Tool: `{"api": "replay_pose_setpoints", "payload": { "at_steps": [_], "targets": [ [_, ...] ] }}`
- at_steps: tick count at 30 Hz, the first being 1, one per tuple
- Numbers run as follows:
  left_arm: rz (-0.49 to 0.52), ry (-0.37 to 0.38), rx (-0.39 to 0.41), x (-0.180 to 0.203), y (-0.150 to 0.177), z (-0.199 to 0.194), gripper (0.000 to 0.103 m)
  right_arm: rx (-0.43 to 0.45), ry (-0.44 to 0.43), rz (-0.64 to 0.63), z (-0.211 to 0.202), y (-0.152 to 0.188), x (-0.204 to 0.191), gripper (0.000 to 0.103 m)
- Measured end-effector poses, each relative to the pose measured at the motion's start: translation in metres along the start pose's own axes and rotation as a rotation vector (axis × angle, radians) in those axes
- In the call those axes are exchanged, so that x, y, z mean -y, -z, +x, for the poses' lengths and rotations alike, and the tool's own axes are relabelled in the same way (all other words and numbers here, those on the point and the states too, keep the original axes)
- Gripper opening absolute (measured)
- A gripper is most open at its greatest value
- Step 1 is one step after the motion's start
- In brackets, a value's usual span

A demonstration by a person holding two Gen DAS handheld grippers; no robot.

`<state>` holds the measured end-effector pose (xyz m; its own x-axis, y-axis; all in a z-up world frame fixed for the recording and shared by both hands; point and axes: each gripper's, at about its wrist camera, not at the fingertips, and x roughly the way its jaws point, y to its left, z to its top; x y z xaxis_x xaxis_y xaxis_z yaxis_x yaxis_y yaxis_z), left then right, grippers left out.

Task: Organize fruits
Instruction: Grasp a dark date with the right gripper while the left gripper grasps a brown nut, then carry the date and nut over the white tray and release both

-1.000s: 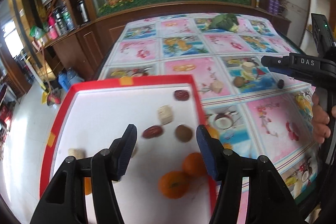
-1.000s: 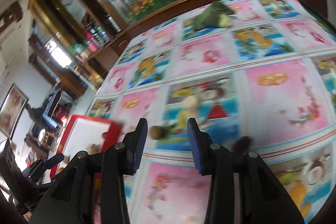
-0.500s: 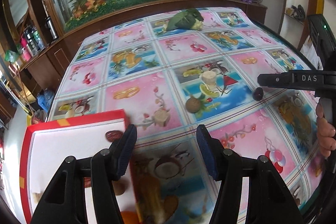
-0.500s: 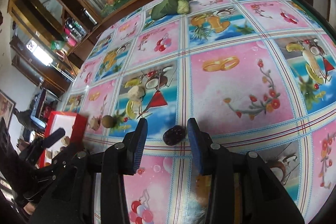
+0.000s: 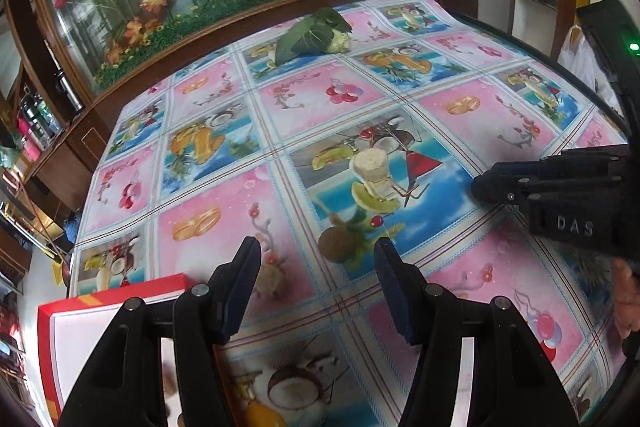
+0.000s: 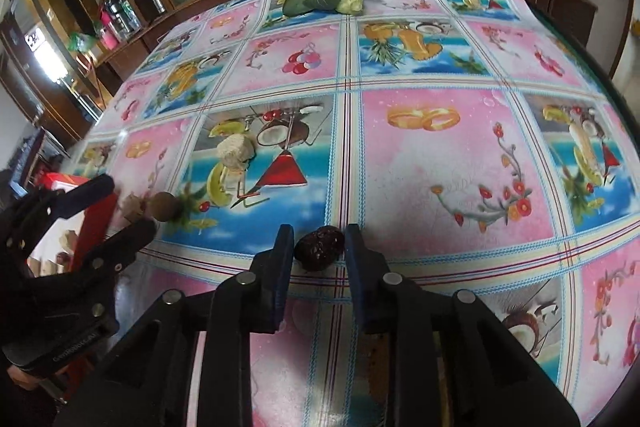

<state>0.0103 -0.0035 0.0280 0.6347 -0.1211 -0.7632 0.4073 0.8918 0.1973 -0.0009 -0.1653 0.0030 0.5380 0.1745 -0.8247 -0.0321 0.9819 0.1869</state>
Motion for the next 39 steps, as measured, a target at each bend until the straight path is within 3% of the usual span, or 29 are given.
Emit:
{"api": "replay_pose_setpoints", "payload": {
  "at_steps": [4, 9, 14, 19, 22, 27, 31, 39],
  "targets": [
    [0.012, 0.016, -0.043, 0.003, -0.004, 0.016, 0.057, 0.011, 0.024, -0.025, 0.0, 0.0, -0.004, 0.027],
    [0.014, 0.048, -0.079, 0.005, -0.006, 0.029, 0.035, 0.001, -0.001, 0.023, 0.0, -0.002, 0.004, 0.027],
    [0.001, 0.088, -0.077, 0.006, -0.008, 0.031, 0.023, 0.0, -0.007, 0.034, 0.0, -0.003, 0.004, 0.027],
    [-0.027, 0.089, -0.07, 0.008, -0.006, 0.026, 0.022, 0.043, -0.025, 0.05, -0.007, -0.005, 0.007, 0.027],
    [-0.049, 0.086, -0.034, 0.005, -0.005, 0.007, 0.022, 0.099, -0.036, 0.069, -0.016, -0.008, 0.009, 0.027],
    [-0.122, 0.049, 0.088, -0.013, 0.007, -0.057, 0.022, 0.208, -0.051, 0.092, -0.034, -0.011, 0.012, 0.027],
    [-0.181, -0.026, 0.156, -0.034, 0.03, -0.101, 0.022, 0.269, -0.064, 0.093, -0.043, -0.012, 0.01, 0.027],
    [-0.259, -0.064, 0.153, -0.065, 0.086, -0.13, 0.022, 0.324, -0.171, 0.043, -0.051, -0.007, -0.033, 0.027]
  ]
}}
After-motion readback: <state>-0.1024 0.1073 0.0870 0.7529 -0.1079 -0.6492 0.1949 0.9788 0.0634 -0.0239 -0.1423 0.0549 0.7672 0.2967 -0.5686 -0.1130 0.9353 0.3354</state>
